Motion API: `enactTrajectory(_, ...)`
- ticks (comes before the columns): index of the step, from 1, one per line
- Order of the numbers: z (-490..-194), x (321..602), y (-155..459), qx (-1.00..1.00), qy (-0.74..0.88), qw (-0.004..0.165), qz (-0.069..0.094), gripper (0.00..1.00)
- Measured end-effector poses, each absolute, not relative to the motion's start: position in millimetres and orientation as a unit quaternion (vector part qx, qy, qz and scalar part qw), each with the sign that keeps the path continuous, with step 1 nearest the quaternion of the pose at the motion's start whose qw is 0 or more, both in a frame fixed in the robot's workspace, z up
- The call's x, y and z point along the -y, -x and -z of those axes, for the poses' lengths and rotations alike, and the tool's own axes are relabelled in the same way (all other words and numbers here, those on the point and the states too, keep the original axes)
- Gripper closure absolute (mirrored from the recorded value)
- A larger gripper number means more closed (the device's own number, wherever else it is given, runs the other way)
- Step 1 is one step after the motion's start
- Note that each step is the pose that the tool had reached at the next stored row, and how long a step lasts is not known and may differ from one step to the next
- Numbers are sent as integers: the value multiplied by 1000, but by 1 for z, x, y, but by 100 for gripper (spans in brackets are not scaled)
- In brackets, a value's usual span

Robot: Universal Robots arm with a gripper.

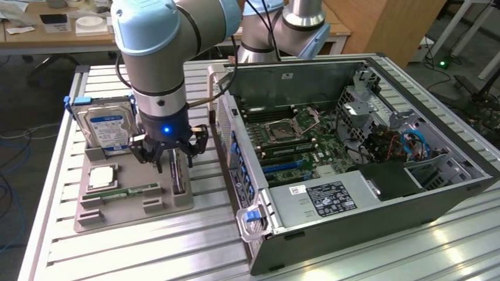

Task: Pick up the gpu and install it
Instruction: 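Pick up the gpu and move the gpu toward the slot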

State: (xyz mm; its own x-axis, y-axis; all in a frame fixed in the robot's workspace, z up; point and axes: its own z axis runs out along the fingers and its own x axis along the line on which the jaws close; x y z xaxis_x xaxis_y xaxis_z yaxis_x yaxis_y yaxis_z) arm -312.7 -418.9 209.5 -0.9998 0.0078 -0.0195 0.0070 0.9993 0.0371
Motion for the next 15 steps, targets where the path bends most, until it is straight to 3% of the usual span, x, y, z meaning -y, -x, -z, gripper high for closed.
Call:
enactTrajectory(4, -210, 419, 313, -1000, -4, 10, -19, 36)
enactTrajectory(6, -210, 419, 313, -1000, -4, 10, -19, 48)
enactTrajectory(9, -210, 419, 313, -1000, -4, 10, -19, 54)
enactTrajectory(10, -210, 419, 313, -1000, -4, 10, -19, 60)
enactTrajectory(15, -210, 419, 313, -1000, -4, 10, -19, 60)
